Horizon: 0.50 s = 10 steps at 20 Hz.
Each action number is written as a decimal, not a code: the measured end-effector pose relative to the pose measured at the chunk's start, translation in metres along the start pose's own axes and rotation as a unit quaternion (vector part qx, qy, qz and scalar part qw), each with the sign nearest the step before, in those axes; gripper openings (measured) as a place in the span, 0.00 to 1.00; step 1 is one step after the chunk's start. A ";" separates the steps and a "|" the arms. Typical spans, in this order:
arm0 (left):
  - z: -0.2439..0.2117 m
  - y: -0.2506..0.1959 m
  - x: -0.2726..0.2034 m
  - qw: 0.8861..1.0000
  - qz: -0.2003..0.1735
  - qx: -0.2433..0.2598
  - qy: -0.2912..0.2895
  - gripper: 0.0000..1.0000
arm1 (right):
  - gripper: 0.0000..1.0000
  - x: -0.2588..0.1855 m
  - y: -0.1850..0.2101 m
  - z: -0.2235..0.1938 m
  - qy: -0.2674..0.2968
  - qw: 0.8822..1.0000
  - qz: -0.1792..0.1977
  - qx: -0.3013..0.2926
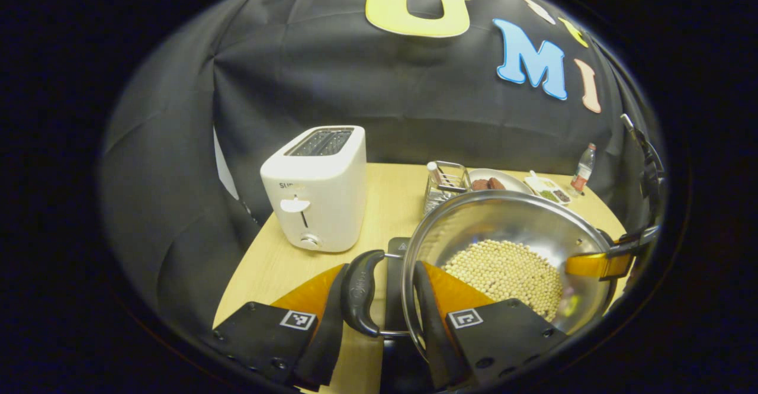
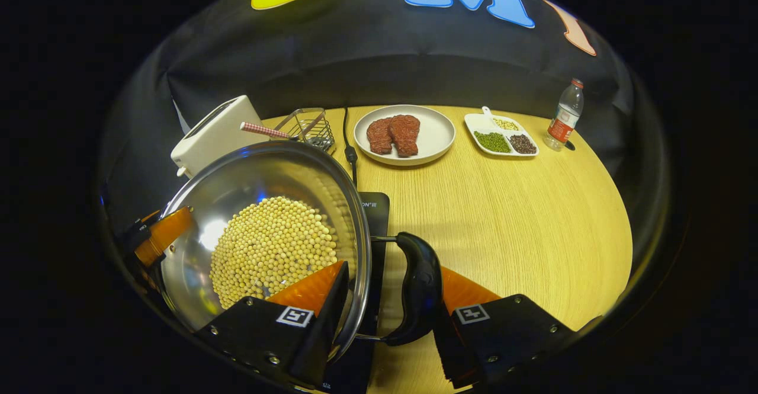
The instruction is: First push the handle of the pot to place it horizontally, then grasp the pot with both hands and set it on the induction cooktop.
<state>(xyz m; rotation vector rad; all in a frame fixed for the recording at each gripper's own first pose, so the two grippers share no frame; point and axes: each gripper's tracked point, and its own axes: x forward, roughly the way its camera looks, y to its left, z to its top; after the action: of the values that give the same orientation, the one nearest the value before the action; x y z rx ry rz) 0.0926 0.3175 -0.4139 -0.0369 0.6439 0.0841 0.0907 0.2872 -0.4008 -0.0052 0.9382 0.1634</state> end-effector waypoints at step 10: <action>-0.006 -0.002 0.001 1.000 -0.002 0.000 0.002 0.64 | 0.72 0.006 -0.003 -0.008 0.002 1.000 -0.003 0.001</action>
<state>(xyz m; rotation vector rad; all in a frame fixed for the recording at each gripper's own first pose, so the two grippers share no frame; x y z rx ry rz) 0.0896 0.3149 -0.4196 -0.0393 0.6484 0.0807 0.0885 0.2849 -0.4108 -0.0072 0.9429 0.1571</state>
